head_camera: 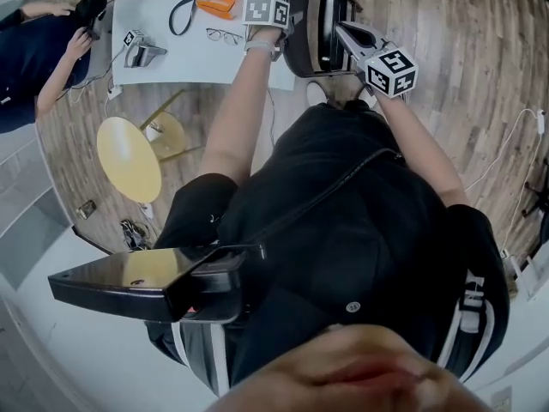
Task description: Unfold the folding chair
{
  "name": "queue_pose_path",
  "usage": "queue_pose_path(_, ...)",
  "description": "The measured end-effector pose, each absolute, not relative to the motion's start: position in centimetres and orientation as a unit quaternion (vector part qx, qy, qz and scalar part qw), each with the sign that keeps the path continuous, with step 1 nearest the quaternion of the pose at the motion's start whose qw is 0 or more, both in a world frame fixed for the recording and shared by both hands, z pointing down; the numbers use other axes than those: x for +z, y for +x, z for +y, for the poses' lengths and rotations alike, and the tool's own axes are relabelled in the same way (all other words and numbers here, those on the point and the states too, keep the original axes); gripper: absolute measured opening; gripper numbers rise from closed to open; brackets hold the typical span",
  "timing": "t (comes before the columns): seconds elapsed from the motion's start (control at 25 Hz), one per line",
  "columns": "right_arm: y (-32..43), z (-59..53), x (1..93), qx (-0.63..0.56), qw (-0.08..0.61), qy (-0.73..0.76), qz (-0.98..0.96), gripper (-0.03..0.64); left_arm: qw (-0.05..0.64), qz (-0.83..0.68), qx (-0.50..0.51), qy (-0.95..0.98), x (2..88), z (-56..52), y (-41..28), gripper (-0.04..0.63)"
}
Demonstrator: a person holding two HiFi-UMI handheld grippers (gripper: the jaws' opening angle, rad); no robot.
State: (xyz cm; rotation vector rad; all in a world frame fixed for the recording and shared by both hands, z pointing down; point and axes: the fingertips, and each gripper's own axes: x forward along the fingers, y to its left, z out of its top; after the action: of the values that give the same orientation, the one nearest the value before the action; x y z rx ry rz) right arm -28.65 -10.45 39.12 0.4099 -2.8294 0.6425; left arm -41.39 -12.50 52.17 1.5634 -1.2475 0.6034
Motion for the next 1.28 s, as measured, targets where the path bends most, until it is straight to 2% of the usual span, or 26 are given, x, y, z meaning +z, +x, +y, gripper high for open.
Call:
queue_pose_path(0.04,-28.4,-10.7,39.2,0.220,0.106,0.142,-0.959,0.009,0.507,-0.515,0.250,0.644,52.5,-12.6,-41.3,0.197)
queue_pose_path(0.16,-27.9,-11.1,39.6,0.225,0.108,0.146,-0.957,0.009,0.523,-0.510,0.242,0.639,52.7,-12.4,-40.9,0.094)
queue_pose_path(0.4,-26.3,-11.8,42.6,0.248,0.135,0.174,-0.944,0.009,0.530,-0.531,0.242,0.615,52.8,-12.3,-41.1,0.074)
queue_pose_path(0.68,-24.4,-12.1,50.6,0.293,0.212,0.203,-0.910,0.019,0.515,-0.527,0.255,0.626,51.7,-13.2,-37.7,0.077)
queue_pose_path(0.76,-24.1,-12.5,53.2,0.311,0.236,0.218,-0.894,0.102,0.507,-0.529,0.258,0.630,51.1,-13.6,-36.4,0.080)
queue_pose_path(0.96,-23.5,-14.2,60.6,0.346,0.300,0.260,-0.850,0.222,0.496,-0.542,0.257,0.628,50.4,-14.5,-33.1,0.080)
queue_pose_path(1.04,-23.4,-14.9,63.7,0.362,0.320,0.277,-0.831,0.257,0.494,-0.543,0.262,0.627,50.2,-14.7,-32.4,0.080)
queue_pose_path(1.28,-24.1,-16.6,68.3,0.375,0.360,0.314,-0.794,0.298,0.494,-0.554,0.251,0.621,49.6,-15.1,-31.1,0.080)
